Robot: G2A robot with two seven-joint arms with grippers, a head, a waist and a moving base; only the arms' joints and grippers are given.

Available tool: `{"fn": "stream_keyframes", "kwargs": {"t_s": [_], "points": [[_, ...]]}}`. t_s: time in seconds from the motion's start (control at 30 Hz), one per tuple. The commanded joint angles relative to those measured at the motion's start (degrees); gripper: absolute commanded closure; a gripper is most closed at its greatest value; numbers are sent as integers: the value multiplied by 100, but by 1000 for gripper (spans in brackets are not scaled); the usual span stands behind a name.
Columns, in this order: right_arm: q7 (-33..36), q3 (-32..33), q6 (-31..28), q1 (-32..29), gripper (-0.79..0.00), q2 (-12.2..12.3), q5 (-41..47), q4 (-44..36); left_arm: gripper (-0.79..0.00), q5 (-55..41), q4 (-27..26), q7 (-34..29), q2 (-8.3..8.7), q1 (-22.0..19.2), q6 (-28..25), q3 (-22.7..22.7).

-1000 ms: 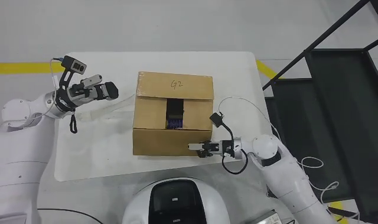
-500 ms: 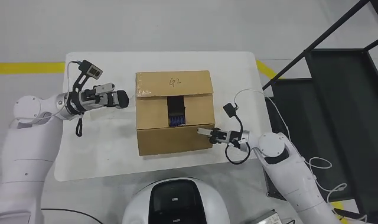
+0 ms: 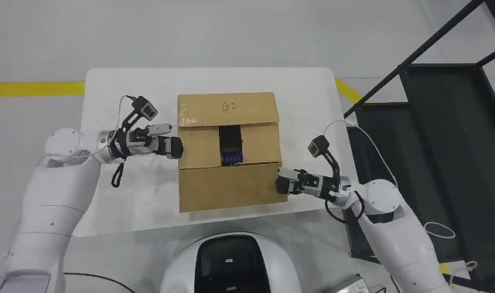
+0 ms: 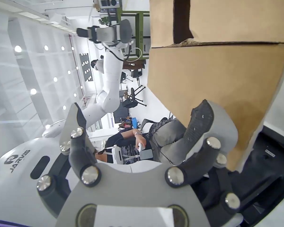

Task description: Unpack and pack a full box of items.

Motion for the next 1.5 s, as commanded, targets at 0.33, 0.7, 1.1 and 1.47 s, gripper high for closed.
{"fn": "stream_keyframes", "kwargs": {"t_s": [0.33, 0.7, 1.1, 1.47], "points": [[-52, 499, -41, -325, -785, 66, 466, -285, -785, 221, 1241, 958, -346, -754, -571, 697], [-185, 473, -32, -304, -785, 80, 561, -213, -785, -616, 1772, 1081, -657, -1500, -911, 805], [-383, 404, -130, -170, -785, 75, 637, -140, -785, -760, 2682, 1949, -1144, -2281, -1367, 1258], [-383, 404, -130, -170, -785, 75, 637, -140, -785, -760, 2682, 1949, -1144, -2281, -1367, 1258]]}}
